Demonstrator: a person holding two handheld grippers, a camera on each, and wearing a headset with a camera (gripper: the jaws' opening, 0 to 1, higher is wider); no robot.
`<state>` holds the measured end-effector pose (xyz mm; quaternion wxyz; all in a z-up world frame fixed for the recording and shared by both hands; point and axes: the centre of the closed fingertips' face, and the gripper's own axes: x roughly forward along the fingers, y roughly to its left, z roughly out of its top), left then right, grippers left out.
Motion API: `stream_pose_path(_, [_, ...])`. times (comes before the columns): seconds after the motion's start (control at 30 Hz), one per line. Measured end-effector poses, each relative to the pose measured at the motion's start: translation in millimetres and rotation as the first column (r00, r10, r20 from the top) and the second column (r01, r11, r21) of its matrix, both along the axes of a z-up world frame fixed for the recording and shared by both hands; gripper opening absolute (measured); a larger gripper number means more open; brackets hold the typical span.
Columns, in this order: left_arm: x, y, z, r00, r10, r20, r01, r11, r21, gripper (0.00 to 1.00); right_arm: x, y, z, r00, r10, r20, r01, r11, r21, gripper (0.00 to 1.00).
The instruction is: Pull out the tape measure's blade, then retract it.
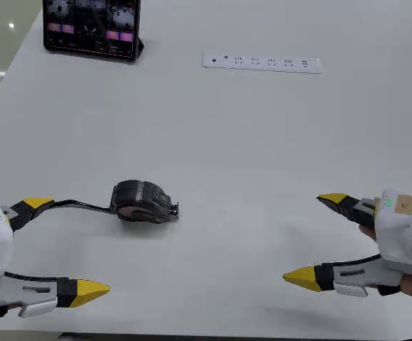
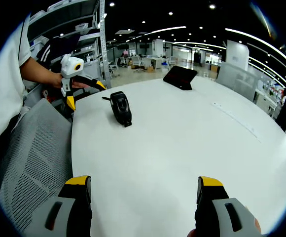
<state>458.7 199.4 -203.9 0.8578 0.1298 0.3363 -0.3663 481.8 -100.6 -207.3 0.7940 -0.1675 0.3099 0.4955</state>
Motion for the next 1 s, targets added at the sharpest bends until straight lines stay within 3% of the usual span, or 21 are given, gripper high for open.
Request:
stream_pose_path(0.27, [1.3,2.6,3.1,1.000,0.007,0.003,-0.007,1.000,-0.004,0.99,-1.5,-3.4,2.6,1.000,-0.012,-0.003,0.012,1.000,0.001,0.88])
stream_pose_path(0.3, [2.9,3.8,3.7,1.000,0.013,0.015,-0.013,1.000,0.006,0.99,-1.6,-3.2,2.8,1.000,-0.013,-0.004,0.013,1.000,0.001,0.88])
stream_pose_path(0.33, [7.3,7.7,5.5,0.998,0.009,0.057,-0.012,0.999,0.045,0.99,-1.5,-2.8,3.1,1.000,-0.013,-0.005,0.013,1.000,0.001,0.88])
stream_pose_path(0.37, [4.2,4.4,5.0,0.999,0.000,0.038,-0.001,0.999,0.032,0.99,-1.6,-2.9,2.9,1.000,-0.012,-0.006,0.012,1.000,0.001,0.88])
stream_pose_path(0.43, [7.1,4.5,8.3,0.999,0.022,0.036,-0.023,1.000,0.004,0.99,-1.5,-3.5,2.9,1.000,-0.013,-0.007,0.013,1.000,0.001,0.88])
stream_pose_path(0.6, [4.3,5.9,5.4,1.000,0.015,0.020,-0.015,1.000,0.009,0.97,-2.3,-4.4,2.7,1.000,-0.015,-0.010,0.015,1.000,0.003,0.88])
stream_pose_path(1.0, [2.9,4.4,6.0,1.000,0.008,0.020,-0.008,1.000,-0.004,0.98,-4.5,-4.7,2.7,1.000,-0.016,-0.014,0.016,1.000,0.004,0.88])
